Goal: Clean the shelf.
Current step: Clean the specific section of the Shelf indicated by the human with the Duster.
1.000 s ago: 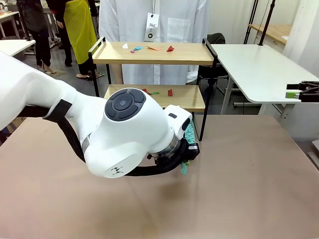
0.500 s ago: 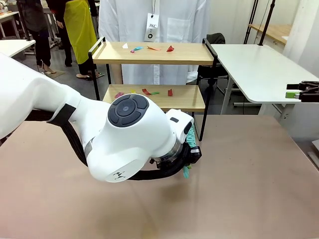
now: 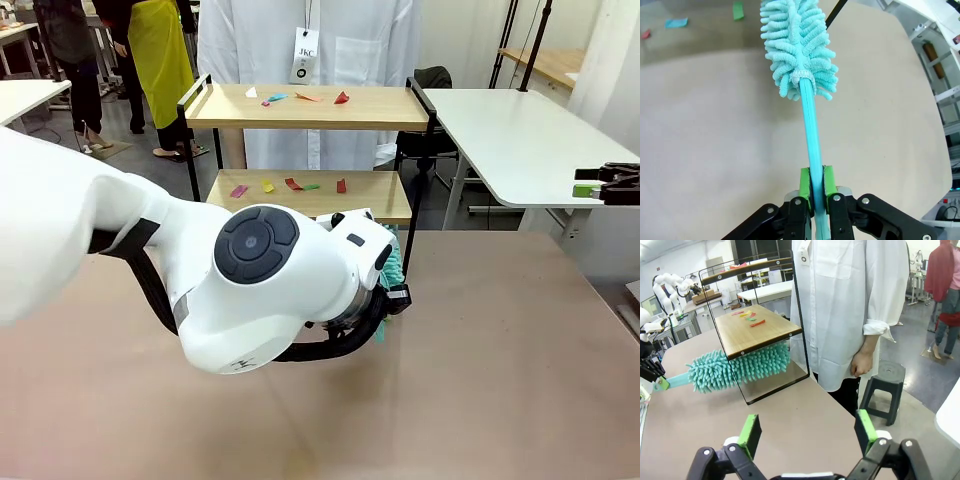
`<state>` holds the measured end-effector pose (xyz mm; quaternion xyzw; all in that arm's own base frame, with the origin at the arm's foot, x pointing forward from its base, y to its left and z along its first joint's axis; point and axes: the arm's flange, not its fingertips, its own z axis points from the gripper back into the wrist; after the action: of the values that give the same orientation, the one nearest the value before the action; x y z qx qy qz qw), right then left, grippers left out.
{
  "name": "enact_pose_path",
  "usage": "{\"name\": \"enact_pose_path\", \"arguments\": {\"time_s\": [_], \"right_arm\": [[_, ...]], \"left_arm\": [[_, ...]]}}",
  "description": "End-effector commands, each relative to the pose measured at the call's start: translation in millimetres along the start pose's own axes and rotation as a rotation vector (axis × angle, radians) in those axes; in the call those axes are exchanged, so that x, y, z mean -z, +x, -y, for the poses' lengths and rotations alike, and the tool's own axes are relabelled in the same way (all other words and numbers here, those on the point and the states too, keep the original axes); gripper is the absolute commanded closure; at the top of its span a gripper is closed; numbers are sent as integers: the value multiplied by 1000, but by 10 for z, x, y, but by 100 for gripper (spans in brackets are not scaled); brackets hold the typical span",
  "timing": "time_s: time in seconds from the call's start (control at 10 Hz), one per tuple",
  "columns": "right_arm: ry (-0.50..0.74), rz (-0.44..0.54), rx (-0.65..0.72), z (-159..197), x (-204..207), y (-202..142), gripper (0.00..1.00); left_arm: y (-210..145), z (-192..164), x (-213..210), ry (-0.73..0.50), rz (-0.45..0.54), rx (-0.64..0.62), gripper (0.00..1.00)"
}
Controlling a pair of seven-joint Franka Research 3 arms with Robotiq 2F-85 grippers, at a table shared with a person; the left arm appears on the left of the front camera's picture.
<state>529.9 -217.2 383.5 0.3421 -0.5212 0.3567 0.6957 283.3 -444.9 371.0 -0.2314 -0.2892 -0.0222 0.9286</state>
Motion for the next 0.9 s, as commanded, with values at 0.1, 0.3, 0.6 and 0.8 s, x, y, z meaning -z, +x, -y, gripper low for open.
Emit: {"name": "enact_pose_path", "arguments": {"time_s": [0.1,0.3,0.6,0.8], "right_arm": [[-1,1,-4,-3,16,21,0],[-1,1,-4,-3,16,21,0],[-1,1,-4,-3,16,21,0],[-1,1,-4,-3,16,21,0]], "left_arm": [[-48,-55,490,6,15,8,87],[-39,-148,583,40,9,-13,87],[-106,-228,294,55,-13,9,87],[-106,-228,294,55,-13,9,87]]}}
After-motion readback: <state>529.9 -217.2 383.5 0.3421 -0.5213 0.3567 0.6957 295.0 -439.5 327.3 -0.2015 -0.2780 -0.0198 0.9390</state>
